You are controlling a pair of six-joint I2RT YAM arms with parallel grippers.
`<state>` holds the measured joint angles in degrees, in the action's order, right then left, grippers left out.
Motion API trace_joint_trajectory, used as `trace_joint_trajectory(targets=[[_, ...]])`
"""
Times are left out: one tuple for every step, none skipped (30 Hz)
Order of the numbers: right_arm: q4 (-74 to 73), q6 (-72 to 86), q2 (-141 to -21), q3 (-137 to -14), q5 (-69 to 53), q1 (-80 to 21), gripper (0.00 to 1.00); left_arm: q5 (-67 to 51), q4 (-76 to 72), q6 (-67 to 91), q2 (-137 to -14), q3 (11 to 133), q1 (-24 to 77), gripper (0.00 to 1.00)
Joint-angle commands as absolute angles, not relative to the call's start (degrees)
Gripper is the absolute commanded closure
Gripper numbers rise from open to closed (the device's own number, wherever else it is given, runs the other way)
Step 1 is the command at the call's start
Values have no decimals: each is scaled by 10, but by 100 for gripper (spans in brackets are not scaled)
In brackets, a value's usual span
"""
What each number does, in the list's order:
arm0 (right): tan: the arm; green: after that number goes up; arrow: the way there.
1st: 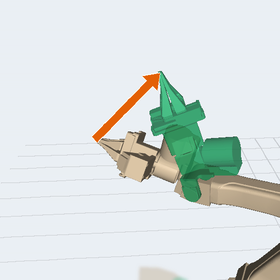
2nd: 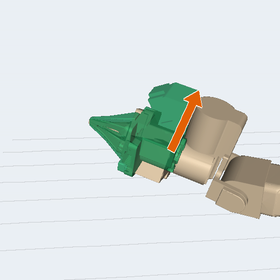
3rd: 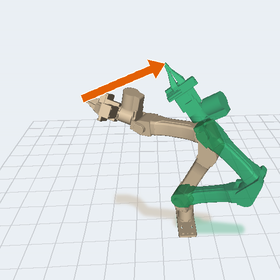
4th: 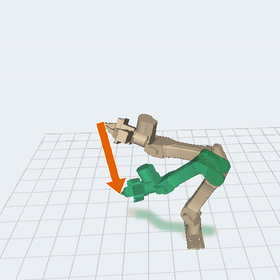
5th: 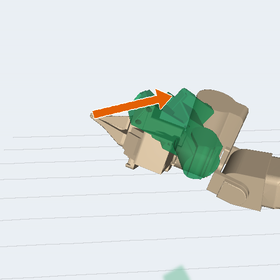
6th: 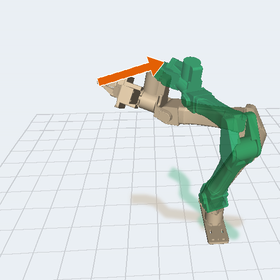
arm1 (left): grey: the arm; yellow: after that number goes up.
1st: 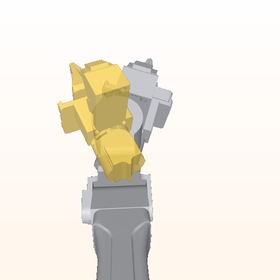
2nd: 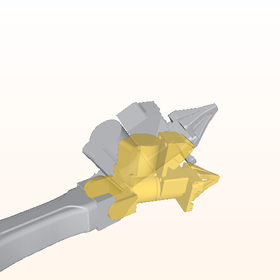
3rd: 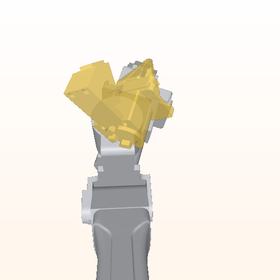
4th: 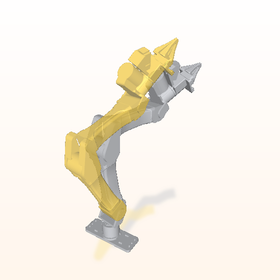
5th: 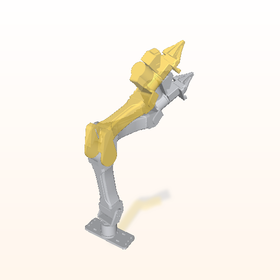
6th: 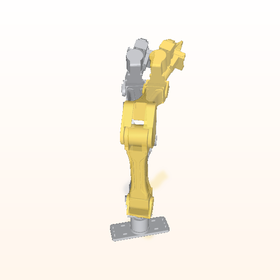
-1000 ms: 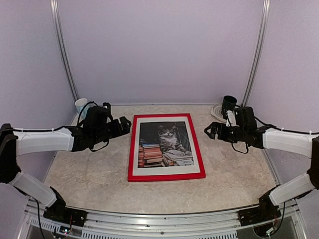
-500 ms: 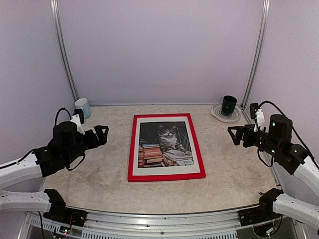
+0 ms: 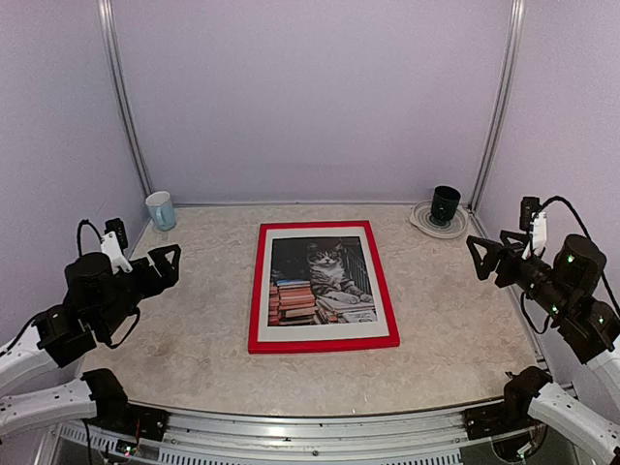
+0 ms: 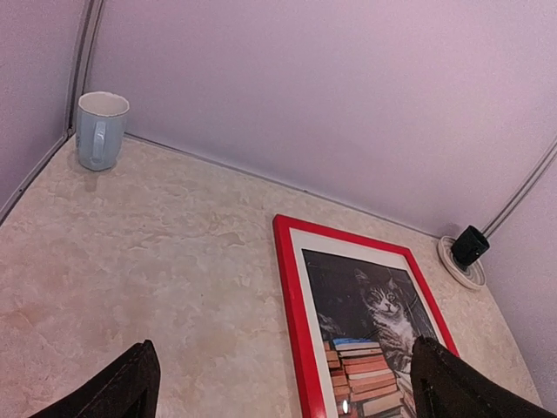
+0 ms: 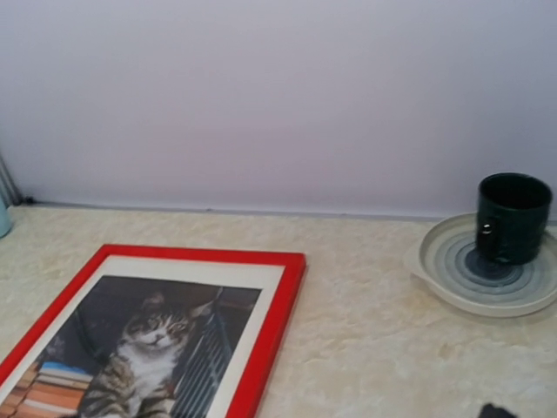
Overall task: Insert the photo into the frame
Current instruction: Reset both arms
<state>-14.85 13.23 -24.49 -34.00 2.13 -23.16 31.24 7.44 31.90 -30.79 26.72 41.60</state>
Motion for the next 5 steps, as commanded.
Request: trace_joint_trajectory(targets=[[-153, 121, -229, -332, 46, -238, 1, 339, 95, 317, -314, 279, 419, 1], [-153, 118, -226, -331, 41, -238, 1, 341, 95, 317, -313, 279, 419, 1], [-154, 118, -225, -331, 46, -239, 1, 343, 94, 316, -312, 280, 419, 1], [-156, 120, -224, -332, 54, -239, 1, 346, 95, 316, -310, 279, 419, 1], [-159, 123, -221, -332, 64, -239, 1, 347, 96, 317, -307, 278, 419, 1]])
